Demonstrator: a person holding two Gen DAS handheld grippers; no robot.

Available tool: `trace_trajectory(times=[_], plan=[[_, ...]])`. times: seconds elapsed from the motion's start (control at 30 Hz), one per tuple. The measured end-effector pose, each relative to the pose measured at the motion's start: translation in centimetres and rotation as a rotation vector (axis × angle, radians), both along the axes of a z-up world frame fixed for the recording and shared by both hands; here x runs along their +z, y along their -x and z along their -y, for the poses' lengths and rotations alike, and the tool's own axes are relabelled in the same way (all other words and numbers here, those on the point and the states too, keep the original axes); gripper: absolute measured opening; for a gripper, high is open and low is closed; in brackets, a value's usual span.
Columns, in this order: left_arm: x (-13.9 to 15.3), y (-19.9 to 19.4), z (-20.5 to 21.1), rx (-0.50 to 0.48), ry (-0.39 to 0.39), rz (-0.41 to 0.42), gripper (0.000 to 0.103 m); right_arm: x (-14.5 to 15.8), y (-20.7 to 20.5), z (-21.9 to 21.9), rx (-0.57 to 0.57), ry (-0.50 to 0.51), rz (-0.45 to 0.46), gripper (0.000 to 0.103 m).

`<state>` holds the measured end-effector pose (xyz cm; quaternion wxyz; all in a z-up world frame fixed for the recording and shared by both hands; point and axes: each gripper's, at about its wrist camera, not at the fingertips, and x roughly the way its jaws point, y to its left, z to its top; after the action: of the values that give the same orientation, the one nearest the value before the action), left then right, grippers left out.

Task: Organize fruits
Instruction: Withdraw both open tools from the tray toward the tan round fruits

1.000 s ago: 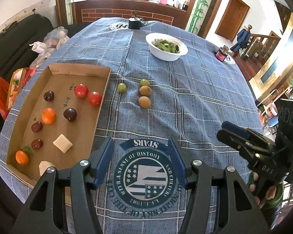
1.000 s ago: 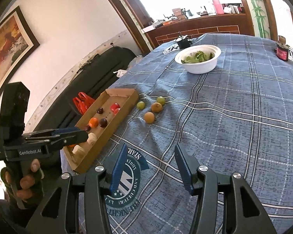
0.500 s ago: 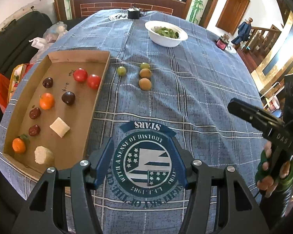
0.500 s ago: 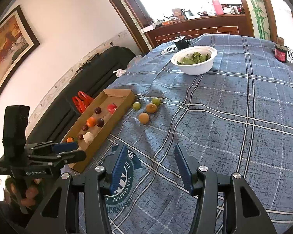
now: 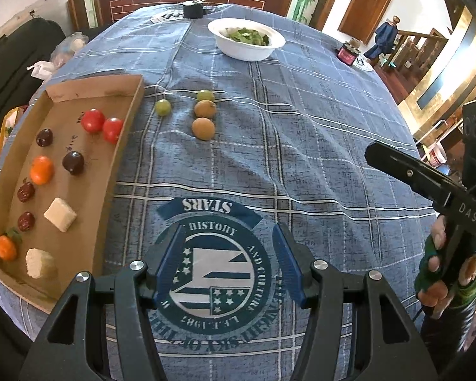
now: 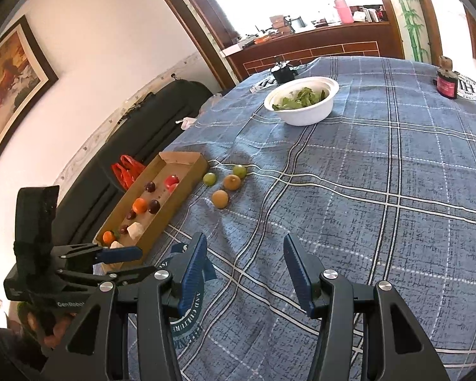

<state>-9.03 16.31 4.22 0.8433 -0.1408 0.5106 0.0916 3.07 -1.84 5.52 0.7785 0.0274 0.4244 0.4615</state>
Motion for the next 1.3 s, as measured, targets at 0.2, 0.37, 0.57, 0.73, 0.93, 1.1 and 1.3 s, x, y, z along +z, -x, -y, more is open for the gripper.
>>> trace_trajectory(times=[0.2, 0.37, 0.57, 0.73, 0.93, 1.1, 1.3], plan=[[-0.2, -0.5, 0.6, -0.014, -0.003, -0.006, 0.056, 0.2, -0.4, 0.3, -0.001, -0.003, 0.004, 0.053], [-0.5, -1.1, 0.6, -0.014, -0.004, -0.014, 0.056, 0.4, -0.8, 0.7, -0.006, -0.012, 0.004, 0.053], [-0.5, -1.7, 0.3, -0.01, -0.002, -0.007, 0.056, 0.4, -1.3, 0.4, 0.001, -0.007, 0.006, 0.053], [-0.1, -2.1, -0.3, 0.005, 0.001, 0.007, 0.056, 0.6, -2.3, -0.3, 0.011, 0.006, 0.013, 0.053], [0.5, -2.5, -1.3, 0.033, -0.005, 0.028, 0.056, 1.0, -3.9, -1.4, 0.032, -0.004, 0.023, 0.053], [0.1, -3.4, -2.0, 0.053, 0.015, 0.037, 0.056, 1.2, -5.0, -2.5, 0.045, -0.003, 0.034, 0.053], [-0.8, -5.3, -2.8, 0.081, 0.016, 0.074, 0.056, 1.2, -6.1, -4.6, 0.073, -0.006, 0.044, 0.052]])
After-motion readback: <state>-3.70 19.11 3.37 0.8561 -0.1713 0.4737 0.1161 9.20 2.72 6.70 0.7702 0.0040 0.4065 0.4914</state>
